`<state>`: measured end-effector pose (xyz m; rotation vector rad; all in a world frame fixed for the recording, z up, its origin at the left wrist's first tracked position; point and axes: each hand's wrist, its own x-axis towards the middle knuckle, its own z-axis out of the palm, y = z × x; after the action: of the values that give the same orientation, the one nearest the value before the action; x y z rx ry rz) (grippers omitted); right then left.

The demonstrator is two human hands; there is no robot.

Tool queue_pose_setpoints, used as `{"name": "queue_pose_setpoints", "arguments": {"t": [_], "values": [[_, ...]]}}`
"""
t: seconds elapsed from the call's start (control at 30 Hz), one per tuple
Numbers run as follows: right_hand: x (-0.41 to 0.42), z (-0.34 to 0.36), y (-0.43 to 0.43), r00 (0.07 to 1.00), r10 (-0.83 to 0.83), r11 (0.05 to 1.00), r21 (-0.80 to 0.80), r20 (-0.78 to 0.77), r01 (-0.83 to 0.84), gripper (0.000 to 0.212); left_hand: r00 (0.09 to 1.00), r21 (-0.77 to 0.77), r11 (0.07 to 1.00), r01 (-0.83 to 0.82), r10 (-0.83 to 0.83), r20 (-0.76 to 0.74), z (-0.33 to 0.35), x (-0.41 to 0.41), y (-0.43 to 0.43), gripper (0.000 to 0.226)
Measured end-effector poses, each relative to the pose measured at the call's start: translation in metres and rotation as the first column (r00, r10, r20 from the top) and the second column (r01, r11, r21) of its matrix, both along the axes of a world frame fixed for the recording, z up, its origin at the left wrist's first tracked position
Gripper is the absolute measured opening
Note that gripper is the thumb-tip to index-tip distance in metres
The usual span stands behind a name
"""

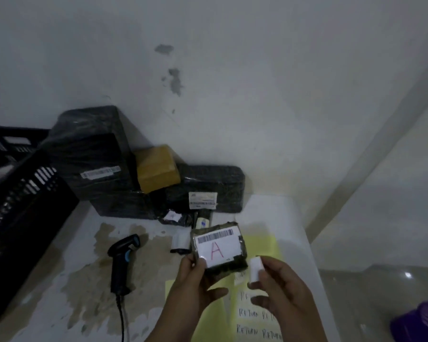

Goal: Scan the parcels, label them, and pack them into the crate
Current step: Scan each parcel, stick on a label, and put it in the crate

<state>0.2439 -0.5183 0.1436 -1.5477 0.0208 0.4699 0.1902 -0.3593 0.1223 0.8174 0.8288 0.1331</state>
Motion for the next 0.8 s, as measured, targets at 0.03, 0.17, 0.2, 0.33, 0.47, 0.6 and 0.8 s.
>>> {"name": "queue_pose_setpoints", "arguments": {"t": [0.03, 0.17, 0.2, 0.33, 0.47, 0.6, 0.8], "values": [[0.001, 0.007, 0.003, 0.999, 0.024, 1.0, -0.013, 0.027, -0.023, 0.015, 1.0, -0.019, 1.0, -0.009, 0.009, 0.026, 0.006, 0.001, 0.0, 0.017], [0.009, 0.034, 0.021, 0.988, 0.081, 0.995, -0.076, 0.133, -0.072, 0.023, 0.994, -0.02, 0.999, -0.039, 0.041, 0.105, 0.026, 0.004, 0.008, 0.014], [0.01, 0.039, 0.026, 0.983, 0.09, 0.993, -0.091, 0.161, -0.075, 0.024, 0.991, -0.013, 0.999, -0.052, 0.053, 0.119, 0.031, 0.005, 0.01, 0.013], [0.011, 0.052, 0.036, 0.956, 0.139, 0.986, -0.122, 0.258, -0.111, 0.017, 0.985, 0.052, 0.994, -0.097, 0.088, 0.151, 0.039, 0.0, 0.015, 0.015], [0.01, 0.06, 0.044, 0.898, 0.173, 0.984, -0.119, 0.404, -0.136, 0.029, 0.979, 0.094, 0.987, -0.133, 0.116, 0.166, 0.041, -0.004, 0.018, 0.016], [0.01, 0.058, 0.057, 0.642, 0.261, 0.958, -0.277, 0.721, -0.079, 0.031, 0.977, 0.134, 0.982, -0.133, 0.107, 0.183, 0.045, -0.007, 0.015, 0.015], [0.014, 0.045, 0.074, 0.409, 0.275, 0.942, -0.328, 0.87, 0.066, 0.011, 0.964, 0.162, 0.977, -0.139, 0.096, 0.249, 0.054, -0.009, 0.007, 0.022]]}}
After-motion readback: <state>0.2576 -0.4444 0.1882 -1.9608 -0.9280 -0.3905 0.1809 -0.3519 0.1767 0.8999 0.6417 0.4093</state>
